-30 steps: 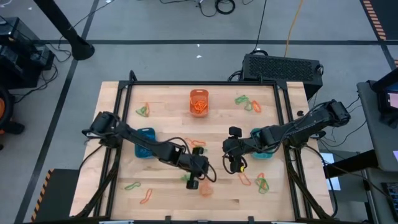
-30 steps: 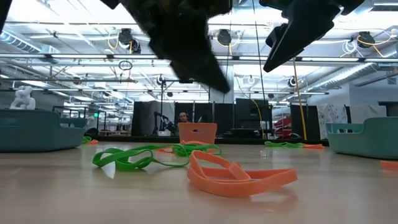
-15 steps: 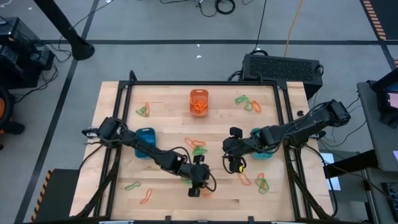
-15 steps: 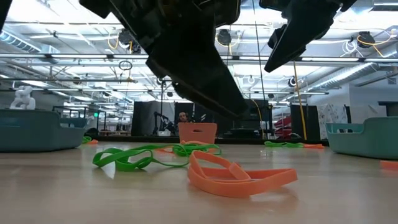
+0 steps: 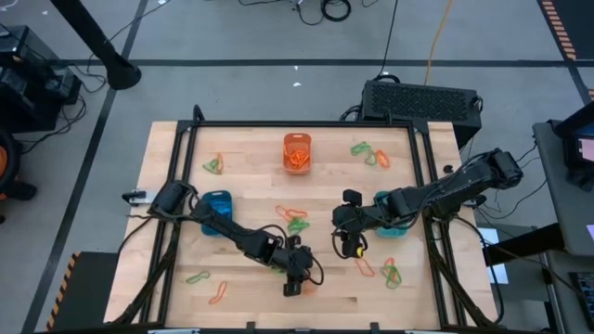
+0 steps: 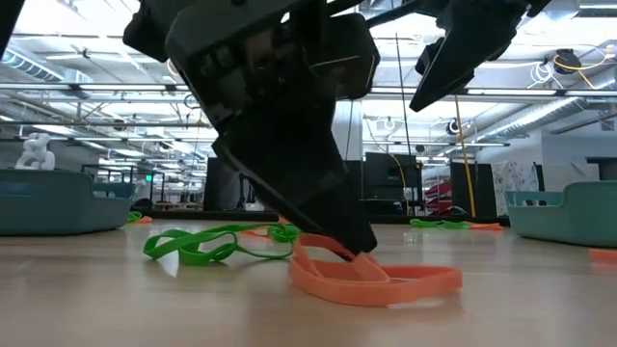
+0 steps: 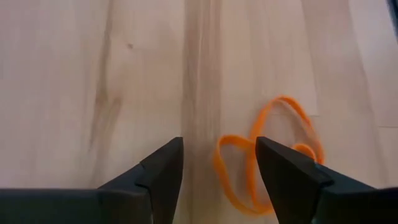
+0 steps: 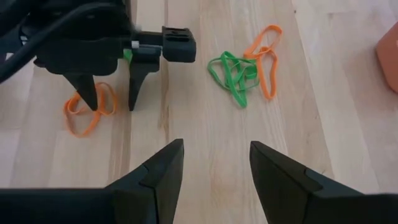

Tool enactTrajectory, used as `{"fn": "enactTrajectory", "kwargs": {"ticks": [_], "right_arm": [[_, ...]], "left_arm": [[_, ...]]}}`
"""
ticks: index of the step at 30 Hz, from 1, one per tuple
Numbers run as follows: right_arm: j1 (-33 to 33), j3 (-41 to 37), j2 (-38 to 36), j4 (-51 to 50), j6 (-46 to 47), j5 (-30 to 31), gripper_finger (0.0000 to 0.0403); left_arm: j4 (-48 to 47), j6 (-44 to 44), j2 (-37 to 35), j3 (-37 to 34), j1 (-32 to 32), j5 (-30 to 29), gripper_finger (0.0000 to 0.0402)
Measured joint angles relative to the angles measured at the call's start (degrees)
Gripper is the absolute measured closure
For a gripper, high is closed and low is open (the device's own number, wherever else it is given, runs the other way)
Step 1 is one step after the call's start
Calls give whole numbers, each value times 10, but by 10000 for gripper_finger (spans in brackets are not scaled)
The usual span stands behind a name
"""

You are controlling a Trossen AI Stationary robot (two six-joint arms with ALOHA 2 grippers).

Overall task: Sort rubber bands into baskets
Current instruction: Put the orange rubber band into the orange bin

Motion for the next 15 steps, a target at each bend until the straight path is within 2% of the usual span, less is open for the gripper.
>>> {"fn": "enactTrajectory", "kwargs": {"ticks": [11, 15], "right_arm": [[0, 0, 0, 2, -5, 0, 227], [0, 0, 0, 3, -5, 0, 227]], "left_arm": [[-33, 48, -1, 2, 0, 9, 196], [-36, 65, -1, 2, 0, 4, 219]]}}
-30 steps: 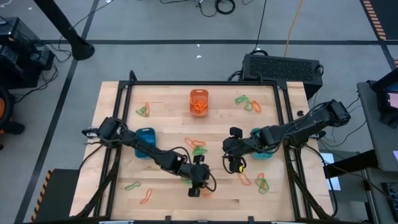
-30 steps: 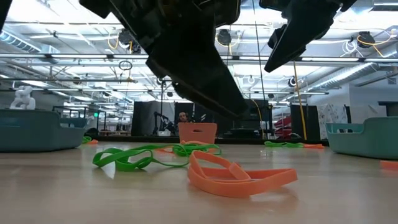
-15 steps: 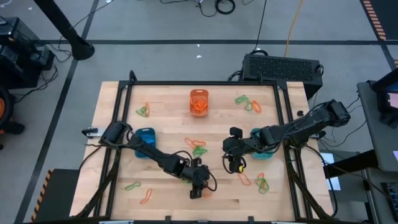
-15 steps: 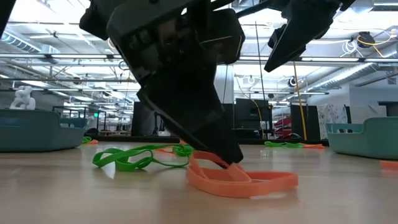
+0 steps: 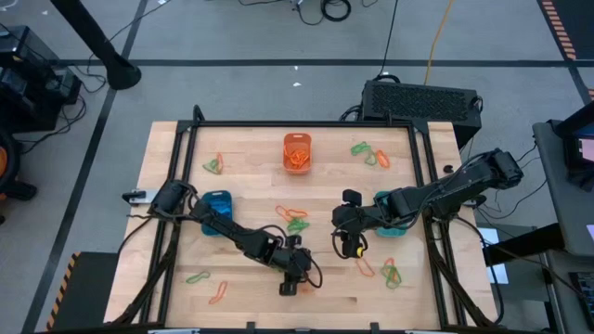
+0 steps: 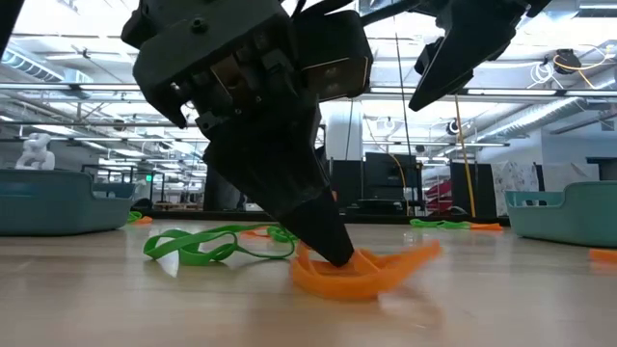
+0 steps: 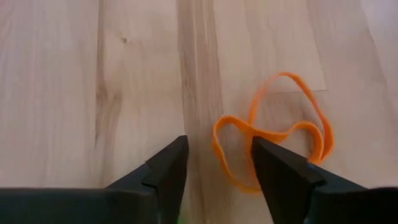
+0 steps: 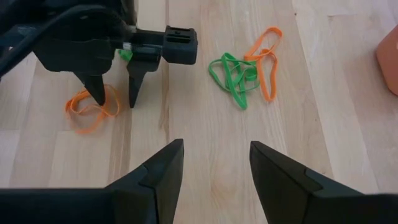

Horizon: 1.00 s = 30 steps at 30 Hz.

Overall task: Sort rubber bands into baskets
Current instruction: Put the orange rubber band into the orange bin

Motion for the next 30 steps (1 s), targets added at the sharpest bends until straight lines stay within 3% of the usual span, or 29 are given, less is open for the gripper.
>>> {"fn": "enactTrajectory", "kwargs": {"ticks": [11, 16, 22, 30], "right_arm": [[0, 0, 0, -1, -7, 0, 227], [0, 0, 0, -1, -17, 0, 227], [0, 0, 0, -3, -46, 8, 227], [0, 0, 0, -8, -81, 77, 227]], "left_arm": [[-18, 27, 0, 6, 4, -8, 392], [-41, 69, -19, 13, 10, -22, 396], [-66, 129, -98, 16, 24, -68, 399], [-149, 206, -188, 16, 76, -148, 400]]}}
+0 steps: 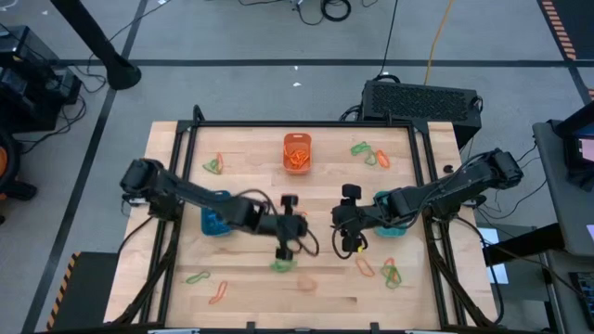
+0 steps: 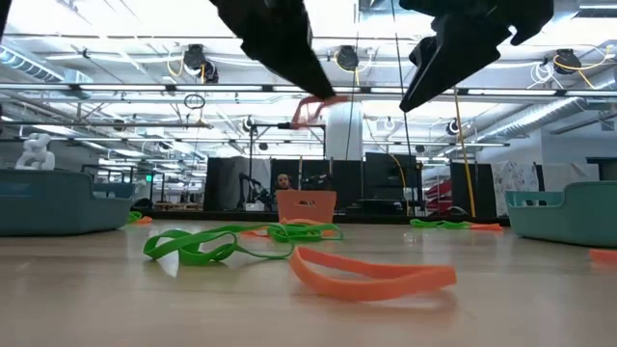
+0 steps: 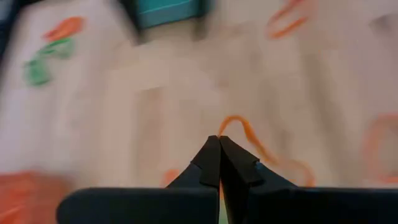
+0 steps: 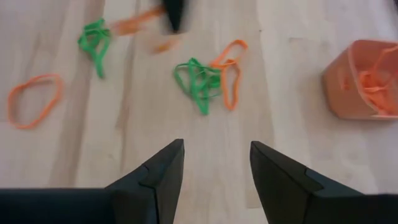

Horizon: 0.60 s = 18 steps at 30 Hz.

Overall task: Sort rubber bands into baskets
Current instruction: Put the orange rubber band into the orange bin

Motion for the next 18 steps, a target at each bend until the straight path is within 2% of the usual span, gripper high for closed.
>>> {"fn": "enactTrajectory", "kwargs": {"ticks": [6, 12, 14, 18], "right_arm": [[-9, 0, 0, 5, -29, 7, 227], [-29, 0, 4, 42, -72, 87, 227], [-40, 0, 9, 79, -91, 99, 227], [-64, 0, 24, 132, -143, 105, 227]], "left_arm": [[-34, 49, -28, 0, 87, -24, 400], [-26, 94, -25, 0, 204, -15, 400], [-13, 105, -21, 0, 245, 2, 400], [27, 105, -11, 1, 320, 75, 400]]}}
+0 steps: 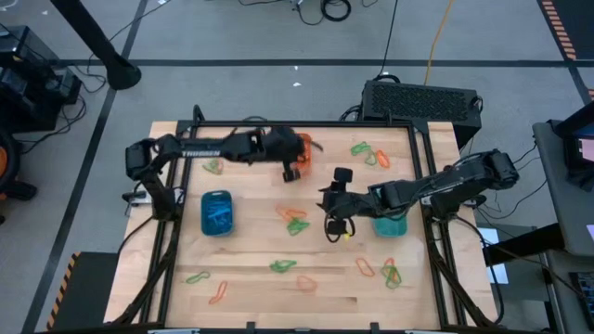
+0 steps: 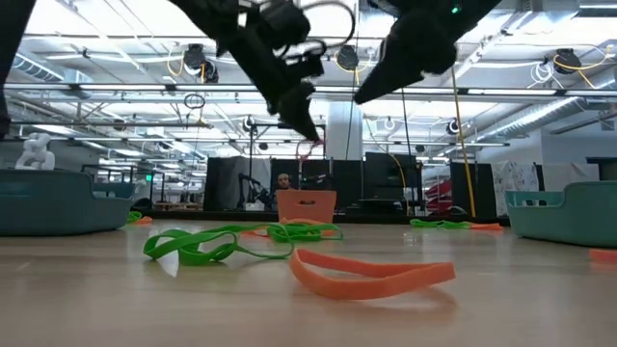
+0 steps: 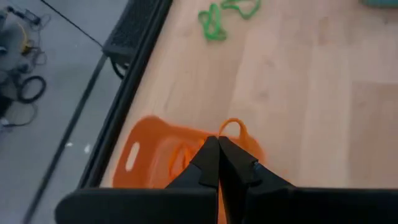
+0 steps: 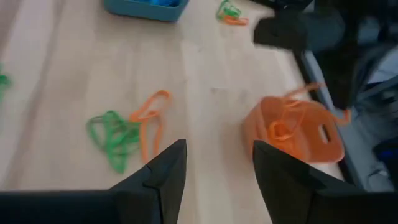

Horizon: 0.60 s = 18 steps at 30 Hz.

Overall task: Sort rubber bands into baskets
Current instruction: Put the orange rubber band into the orange bin

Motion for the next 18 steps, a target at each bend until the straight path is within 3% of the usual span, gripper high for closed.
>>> {"fn": "enactTrajectory", "kwargs": {"ticks": [8, 11, 15, 18], "right_arm": [[-99, 0, 40, 78, -119, -22, 238], [-157, 0, 41, 88, -129, -97, 286], [-239, 0, 41, 94, -128, -185, 382], [-292, -2, 41, 105, -112, -233, 388]], "left_arm": [[43, -1, 49, 0, 100, 63, 401], [42, -1, 71, -1, 118, 79, 401], [47, -1, 87, -1, 128, 91, 401], [48, -1, 91, -1, 127, 93, 401]]}}
